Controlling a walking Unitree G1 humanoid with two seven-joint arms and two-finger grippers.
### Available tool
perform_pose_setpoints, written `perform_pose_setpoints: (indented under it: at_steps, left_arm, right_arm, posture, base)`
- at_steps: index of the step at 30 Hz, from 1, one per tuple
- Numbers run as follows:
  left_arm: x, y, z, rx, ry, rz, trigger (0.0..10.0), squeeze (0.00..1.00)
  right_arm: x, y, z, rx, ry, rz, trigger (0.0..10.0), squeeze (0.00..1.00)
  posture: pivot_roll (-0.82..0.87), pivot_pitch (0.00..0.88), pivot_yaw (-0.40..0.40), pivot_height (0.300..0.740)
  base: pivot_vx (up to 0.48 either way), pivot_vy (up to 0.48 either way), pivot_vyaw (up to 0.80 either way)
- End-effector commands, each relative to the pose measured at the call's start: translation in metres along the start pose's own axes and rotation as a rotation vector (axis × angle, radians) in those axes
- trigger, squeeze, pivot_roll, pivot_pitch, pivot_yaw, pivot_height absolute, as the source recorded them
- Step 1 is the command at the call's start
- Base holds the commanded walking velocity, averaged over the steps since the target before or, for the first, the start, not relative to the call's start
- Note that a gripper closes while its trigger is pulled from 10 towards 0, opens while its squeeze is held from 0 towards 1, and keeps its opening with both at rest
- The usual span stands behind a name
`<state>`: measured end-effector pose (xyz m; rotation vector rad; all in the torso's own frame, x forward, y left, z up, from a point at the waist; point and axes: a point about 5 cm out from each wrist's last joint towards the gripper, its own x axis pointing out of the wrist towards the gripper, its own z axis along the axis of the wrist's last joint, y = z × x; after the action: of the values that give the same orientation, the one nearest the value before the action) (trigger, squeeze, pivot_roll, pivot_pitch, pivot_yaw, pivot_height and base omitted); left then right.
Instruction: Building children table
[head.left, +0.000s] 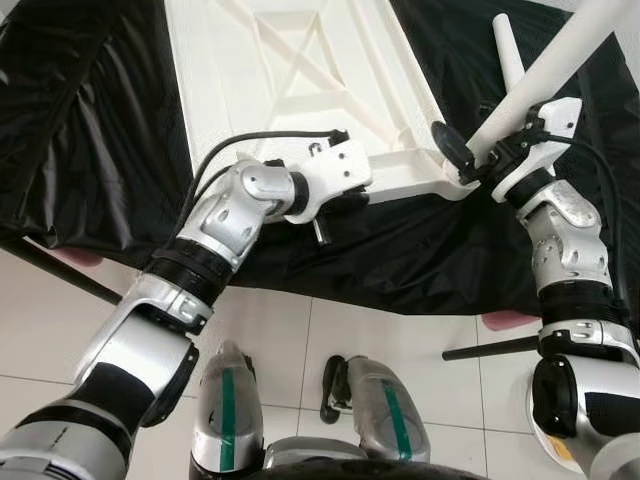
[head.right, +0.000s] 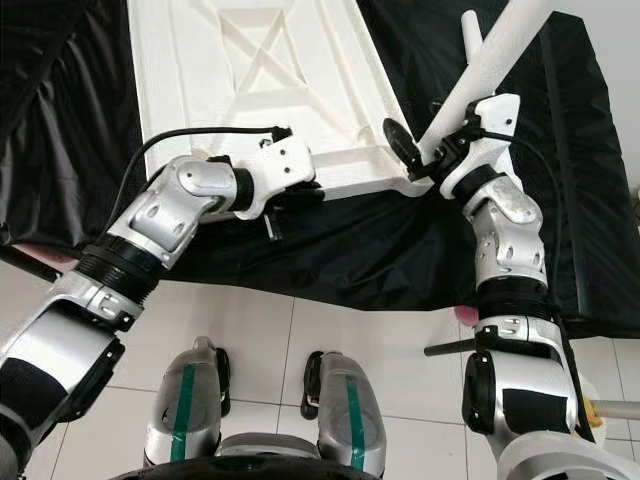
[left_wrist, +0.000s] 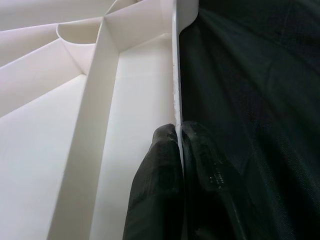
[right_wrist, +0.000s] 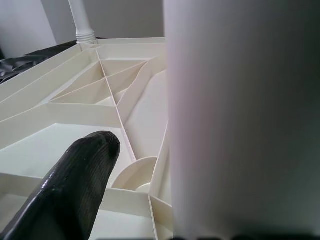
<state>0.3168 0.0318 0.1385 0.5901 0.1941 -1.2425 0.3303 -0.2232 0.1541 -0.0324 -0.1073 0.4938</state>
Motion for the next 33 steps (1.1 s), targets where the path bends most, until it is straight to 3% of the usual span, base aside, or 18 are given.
perform_pose_setpoints:
  at_steps: [1,14,15,20,21,22,32,33]
  left_arm:
    - [0.002,-0.003,-0.006,-0.011,0.033,0.002,10.0,0.00]
    - [0.002,-0.003,-0.006,-0.010,0.030,-0.007,10.0,0.00]
    - [0.002,-0.003,-0.005,-0.009,0.029,-0.007,10.0,0.00]
    - [0.001,-0.002,-0.005,-0.008,0.028,-0.007,10.0,0.00]
    - [0.001,-0.002,-0.005,-0.008,0.028,-0.007,10.0,0.00]
    - [0.001,-0.002,-0.005,-0.007,0.027,-0.007,10.0,0.00]
    - [0.001,-0.002,-0.004,-0.004,0.026,-0.007,10.0,0.00]
    - [0.001,-0.002,-0.004,-0.004,0.026,-0.006,10.0,0.00]
  right_arm:
    - [0.000,-0.003,-0.001,0.012,0.010,-0.009,10.0,0.00]
    - [-0.007,-0.011,-0.015,0.071,0.054,-0.099,10.0,0.00]
    - [-0.008,-0.012,-0.016,0.088,0.054,-0.105,0.0,0.00]
    - [-0.011,-0.015,-0.018,0.094,0.059,-0.114,0.0,0.00]
    - [-0.012,-0.015,-0.018,0.093,0.063,-0.108,2.9,0.00]
    - [-0.012,-0.014,-0.019,0.086,0.072,-0.102,9.6,0.00]
    - [-0.010,-0.010,-0.022,0.076,0.086,-0.095,10.0,0.00]
    - [-0.010,-0.009,-0.020,0.081,0.070,-0.109,0.0,0.00]
  posture:
    - [0.08,0.037,-0.065,0.740]
    - [0.08,0.040,-0.063,0.740]
    - [0.08,0.039,-0.063,0.740]
    - [0.08,0.040,-0.062,0.740]
    - [0.08,0.040,-0.061,0.740]
    - [0.08,0.040,-0.061,0.740]
    - [0.08,0.042,-0.060,0.740]
    - [0.08,0.042,-0.061,0.740]
  base:
    - [0.000,0.000,0.00]
    - [0.000,0.000,0.00]
    - [0.000,0.000,0.00]
    - [0.000,0.000,0.00]
    - [0.000,0.000,0.00]
    - [0.000,0.000,0.00]
    - [0.000,0.000,0.00]
    - [0.000,0.000,0.00]
